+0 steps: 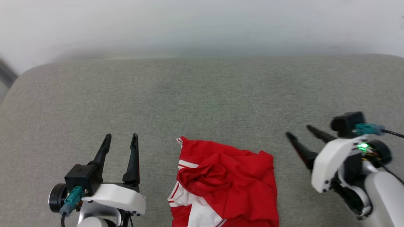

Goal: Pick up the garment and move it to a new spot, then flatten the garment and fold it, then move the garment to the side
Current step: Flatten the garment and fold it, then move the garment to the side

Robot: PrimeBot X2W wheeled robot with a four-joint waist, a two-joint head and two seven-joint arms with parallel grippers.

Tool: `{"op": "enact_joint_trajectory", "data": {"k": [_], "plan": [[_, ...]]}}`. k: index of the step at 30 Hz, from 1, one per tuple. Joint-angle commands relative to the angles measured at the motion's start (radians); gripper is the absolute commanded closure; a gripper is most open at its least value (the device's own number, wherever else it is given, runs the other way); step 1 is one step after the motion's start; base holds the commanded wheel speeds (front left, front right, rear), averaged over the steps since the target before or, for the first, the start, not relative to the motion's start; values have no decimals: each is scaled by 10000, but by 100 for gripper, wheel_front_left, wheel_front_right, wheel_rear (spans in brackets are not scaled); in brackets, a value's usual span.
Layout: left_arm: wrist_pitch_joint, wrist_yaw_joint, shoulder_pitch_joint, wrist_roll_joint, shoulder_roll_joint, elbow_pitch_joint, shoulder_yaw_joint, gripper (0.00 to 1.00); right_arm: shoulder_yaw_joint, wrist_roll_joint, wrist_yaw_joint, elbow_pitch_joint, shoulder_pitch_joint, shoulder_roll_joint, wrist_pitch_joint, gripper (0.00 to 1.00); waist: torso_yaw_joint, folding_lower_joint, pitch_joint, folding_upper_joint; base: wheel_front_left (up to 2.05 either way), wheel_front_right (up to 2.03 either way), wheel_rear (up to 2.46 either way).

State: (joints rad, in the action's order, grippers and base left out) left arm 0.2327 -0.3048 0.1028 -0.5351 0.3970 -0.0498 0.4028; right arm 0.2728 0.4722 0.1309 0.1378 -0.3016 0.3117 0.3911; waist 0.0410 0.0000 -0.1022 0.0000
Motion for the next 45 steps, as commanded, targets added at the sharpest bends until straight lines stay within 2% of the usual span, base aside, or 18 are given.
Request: {"op": "enact_joint_trajectory", "data": {"k": [1, 9, 13, 17, 29, 38, 43, 45], "plan": [[52, -38, -90, 11, 30, 24, -27, 0, -163, -158, -5, -90, 139, -75, -134, 0, -126, 0, 80, 0, 0, 0, 0], [168, -164, -417, 35, 141, 267, -264, 0, -2777, -1939, -5, -1203, 1549, -991, -2134, 0, -632, 0, 453, 0, 0, 0, 0], [267, -138, -641, 130, 120, 237, -400, 0, -3307, -2472, -5, -1683, 2183, -1547, -2806, 0, -803, 0, 738, 0, 0, 0, 0], [297, -101, -991, 191, 44, 199, -513, 0, -3244, -2715, -5, -2061, 2777, -1935, -3057, 0, -916, 0, 1026, 0, 0, 0, 0], [338, 132, -1602, 97, -65, 508, -847, 0, -2837, -2886, -5, -3049, 3714, -2356, -2929, 0, -885, 0, 1376, 0, 0, 0, 0], [344, 285, -1462, 181, -213, 681, -904, 0, -2921, -2452, -5, -3151, 3792, -2463, -2530, 0, -823, 0, 1305, 0, 0, 0, 0], [344, 378, -1221, 302, -318, 647, -1007, 0, -3370, -1500, -5, -2856, 3873, -2465, -1917, 0, -589, 0, 1090, 0, 0, 0, 0], [340, 433, -1036, 435, -491, 543, -1074, 0, -3835, -449, -5, -2270, 3867, -2130, -1249, 0, -285, 0, 859, 0, 0, 0, 0]]}}
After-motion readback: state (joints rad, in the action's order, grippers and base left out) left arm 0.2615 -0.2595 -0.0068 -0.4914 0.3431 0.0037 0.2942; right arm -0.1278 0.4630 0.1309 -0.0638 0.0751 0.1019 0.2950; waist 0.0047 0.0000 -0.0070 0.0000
